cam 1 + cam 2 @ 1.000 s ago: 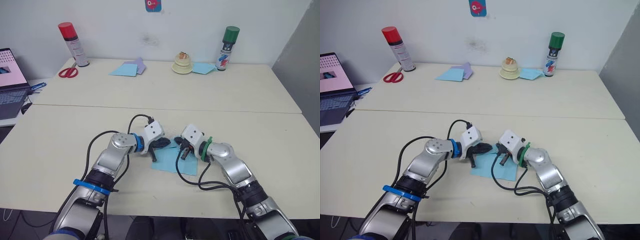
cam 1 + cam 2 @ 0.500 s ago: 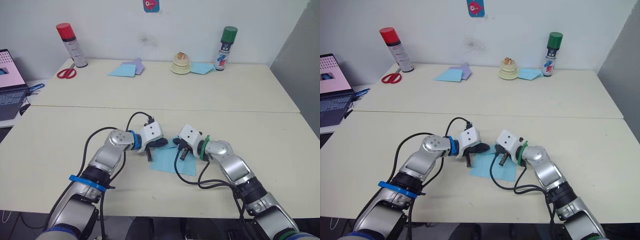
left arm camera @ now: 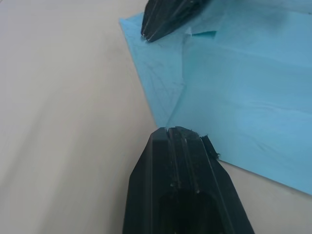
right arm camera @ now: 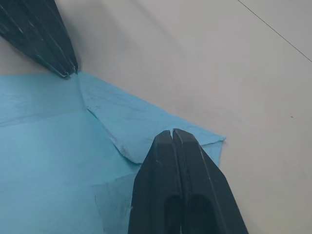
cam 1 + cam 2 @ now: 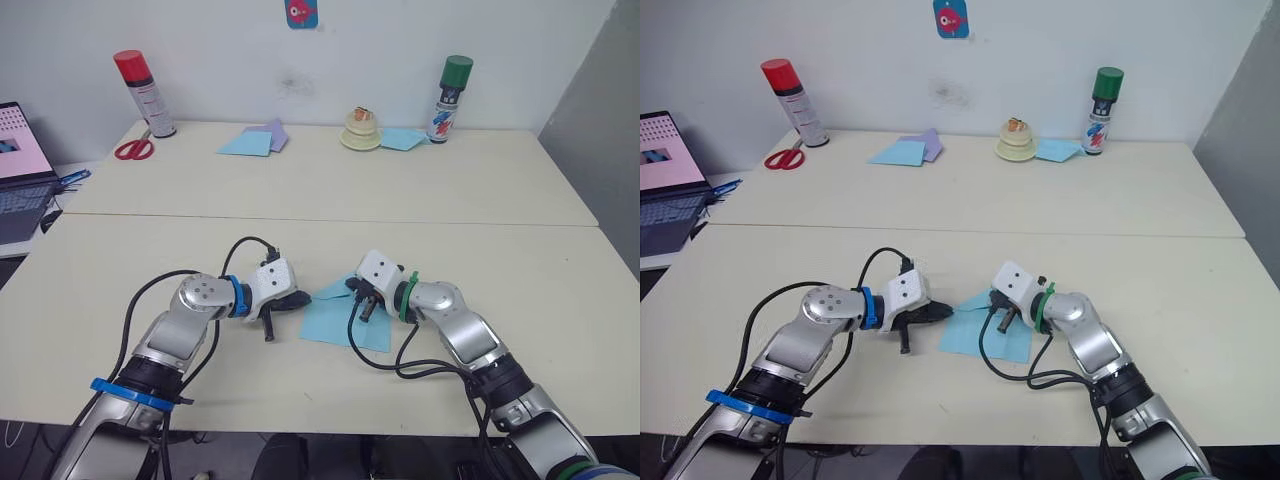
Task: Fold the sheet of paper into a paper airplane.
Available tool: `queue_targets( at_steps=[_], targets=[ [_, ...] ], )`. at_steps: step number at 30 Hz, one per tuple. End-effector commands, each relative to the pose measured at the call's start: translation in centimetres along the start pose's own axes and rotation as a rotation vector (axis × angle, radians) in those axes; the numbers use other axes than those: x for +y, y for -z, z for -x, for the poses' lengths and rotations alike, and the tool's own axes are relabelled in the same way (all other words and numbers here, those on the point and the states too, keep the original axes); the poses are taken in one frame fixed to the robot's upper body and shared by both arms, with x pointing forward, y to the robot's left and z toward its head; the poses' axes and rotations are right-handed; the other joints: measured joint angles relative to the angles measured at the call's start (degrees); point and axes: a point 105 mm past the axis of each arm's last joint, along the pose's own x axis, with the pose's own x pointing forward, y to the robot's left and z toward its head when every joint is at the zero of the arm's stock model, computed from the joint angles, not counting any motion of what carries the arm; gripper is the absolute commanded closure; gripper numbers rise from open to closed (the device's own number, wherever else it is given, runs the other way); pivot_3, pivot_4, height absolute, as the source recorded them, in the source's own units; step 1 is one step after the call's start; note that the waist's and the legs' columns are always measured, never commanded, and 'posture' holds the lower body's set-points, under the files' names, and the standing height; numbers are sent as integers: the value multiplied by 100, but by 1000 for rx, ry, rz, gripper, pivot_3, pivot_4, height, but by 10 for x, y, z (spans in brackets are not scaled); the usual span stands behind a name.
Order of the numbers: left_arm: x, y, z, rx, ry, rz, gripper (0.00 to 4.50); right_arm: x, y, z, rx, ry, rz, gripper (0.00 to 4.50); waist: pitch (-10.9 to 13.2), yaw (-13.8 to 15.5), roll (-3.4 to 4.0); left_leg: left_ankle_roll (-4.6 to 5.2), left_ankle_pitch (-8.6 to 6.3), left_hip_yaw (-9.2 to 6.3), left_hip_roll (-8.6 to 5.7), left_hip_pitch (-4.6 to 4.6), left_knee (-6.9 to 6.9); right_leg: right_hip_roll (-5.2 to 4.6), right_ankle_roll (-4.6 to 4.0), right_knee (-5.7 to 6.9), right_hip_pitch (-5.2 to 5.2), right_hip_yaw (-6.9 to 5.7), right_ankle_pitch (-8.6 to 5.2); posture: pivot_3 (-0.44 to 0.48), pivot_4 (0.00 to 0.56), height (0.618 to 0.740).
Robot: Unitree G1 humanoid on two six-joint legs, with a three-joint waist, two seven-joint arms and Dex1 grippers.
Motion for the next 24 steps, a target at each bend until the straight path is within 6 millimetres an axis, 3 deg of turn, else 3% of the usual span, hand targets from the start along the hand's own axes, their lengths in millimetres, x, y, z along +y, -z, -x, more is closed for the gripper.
queue_targets(
  at_steps=[1,3,6,17,24],
  targets=[
    [9,-31,7,-100,4,4,4488,5,20,0,80,-16,-19,4500,4,2,-3,0,0,-1,-1,-2,1,0,0,0,-1,-1,0,0,150,729],
    [8,-48,10,-141,40,-16,4488,5,21,0,80,-15,-18,4500,12,2,-12,0,0,1,-2,-7,1,0,1,-1,-4,0,0,0,150,729],
    [12,-54,6,-122,36,-95,4488,5,21,0,81,-14,-17,4500,14,3,-16,0,0,2,-2,-13,1,1,1,-4,-7,1,0,0,150,729],
    [11,-37,-39,-56,58,-193,4488,4,20,0,76,-9,-15,4500,16,11,-18,0,0,2,-5,-14,3,0,0,-3,-8,2,0,0,150,729],
    [-4,-23,-49,-8,161,-187,4488,0,20,3,74,8,-16,4500,16,8,-18,0,0,4,-4,-15,-1,2,0,-6,-8,3,-2,0,150,729]
  ],
)
